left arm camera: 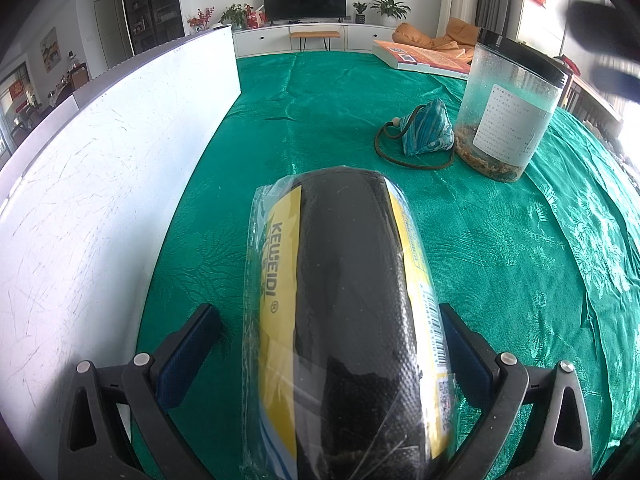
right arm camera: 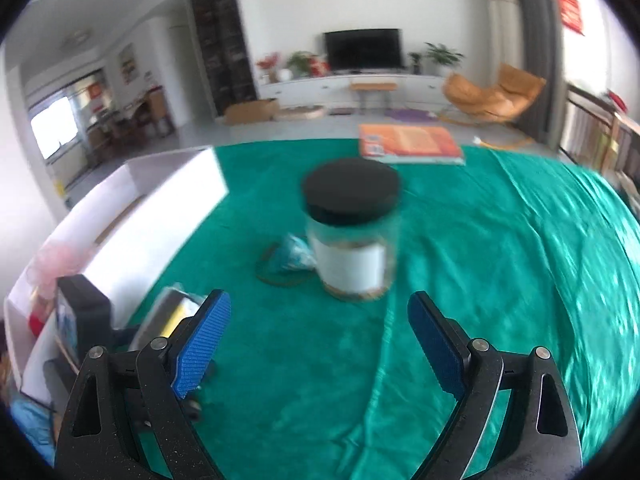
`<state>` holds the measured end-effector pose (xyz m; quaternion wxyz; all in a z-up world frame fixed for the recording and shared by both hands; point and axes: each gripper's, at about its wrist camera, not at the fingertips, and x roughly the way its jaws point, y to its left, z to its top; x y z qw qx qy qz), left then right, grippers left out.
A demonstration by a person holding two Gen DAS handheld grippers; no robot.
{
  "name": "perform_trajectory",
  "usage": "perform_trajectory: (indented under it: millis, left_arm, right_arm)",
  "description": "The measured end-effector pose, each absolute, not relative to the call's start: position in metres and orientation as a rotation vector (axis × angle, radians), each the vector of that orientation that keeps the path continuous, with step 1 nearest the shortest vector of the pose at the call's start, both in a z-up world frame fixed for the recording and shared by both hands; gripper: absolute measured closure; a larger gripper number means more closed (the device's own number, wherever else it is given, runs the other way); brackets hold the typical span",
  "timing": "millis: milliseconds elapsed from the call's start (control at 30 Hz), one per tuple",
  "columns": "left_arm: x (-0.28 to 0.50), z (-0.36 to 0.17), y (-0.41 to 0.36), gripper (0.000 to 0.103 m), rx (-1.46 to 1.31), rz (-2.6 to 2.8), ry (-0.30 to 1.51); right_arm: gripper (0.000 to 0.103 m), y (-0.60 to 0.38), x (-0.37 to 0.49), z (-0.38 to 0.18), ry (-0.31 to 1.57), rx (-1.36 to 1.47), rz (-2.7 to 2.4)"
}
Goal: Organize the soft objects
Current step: 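Grasp the teal cloth pouch with the right tool and lift it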
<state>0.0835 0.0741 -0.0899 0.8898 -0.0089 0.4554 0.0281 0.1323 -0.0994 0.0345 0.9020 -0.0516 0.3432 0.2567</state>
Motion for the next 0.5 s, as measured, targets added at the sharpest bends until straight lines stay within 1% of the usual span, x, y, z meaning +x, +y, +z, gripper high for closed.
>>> perform_trajectory:
  millis: [67, 100, 167, 267, 367, 500]
  left_arm:
    - [0.083, -0.09, 0.074, 0.0, -0.019, 0.058, 0.946]
    - [0.083, -0.09, 0.074, 0.0, -0.019, 0.058, 0.946]
    - [0.083, -0.09, 0.074, 0.0, -0.019, 0.058, 0.946]
    - [0.083, -0.09, 0.074, 0.0, -0.019, 0.058, 0.946]
    - [0.083, -0.09, 0.074, 0.0, -0.019, 0.058, 0.945]
    - [0.083, -0.09, 0.074, 0.0, -0.02, 0.058, 0.945]
  right_arm:
    - [0.012, -0.051, 0.154, 0.035, 0.743, -0.282, 0.568]
    - [0.013, -0.027, 0.163, 0.03, 0.749, -0.403, 0.568]
    - [0.013, 0.018, 0.186, 0.011, 0.83, -0.679, 0.586]
    - [0.014, 0.05, 0.21, -0.013, 0.922, -1.002, 0.597]
    - [0.014, 0.056, 0.232, -0.032, 1.041, -1.13, 0.614]
    - [0.014, 0.058, 0.253, -0.051, 1.131, -1.146, 0.598]
